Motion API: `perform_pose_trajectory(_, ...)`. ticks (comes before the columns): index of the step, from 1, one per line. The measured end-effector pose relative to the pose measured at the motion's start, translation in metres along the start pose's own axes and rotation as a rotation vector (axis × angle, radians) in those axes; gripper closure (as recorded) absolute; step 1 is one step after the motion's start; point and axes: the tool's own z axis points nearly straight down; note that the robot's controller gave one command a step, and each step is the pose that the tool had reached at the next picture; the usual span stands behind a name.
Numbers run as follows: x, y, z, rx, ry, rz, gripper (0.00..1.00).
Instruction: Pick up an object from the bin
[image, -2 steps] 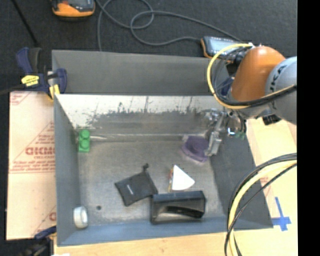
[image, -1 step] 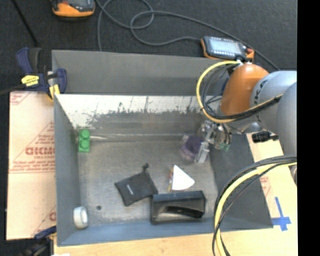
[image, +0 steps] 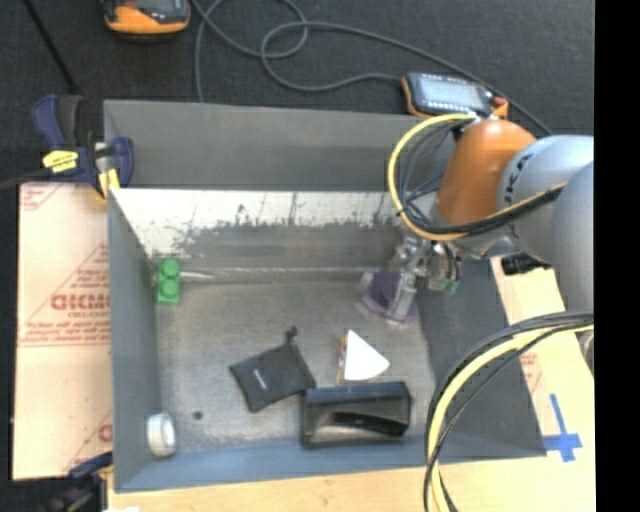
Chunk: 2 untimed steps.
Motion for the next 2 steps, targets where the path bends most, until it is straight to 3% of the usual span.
perform_pose_trajectory(1,0.000,0.000,0.000,0.000,0.000,-0.002,1.00)
perform_pose_trajectory(2,-0.002,-0.002,-0.048,-0.005,0.001,0.000,1.00)
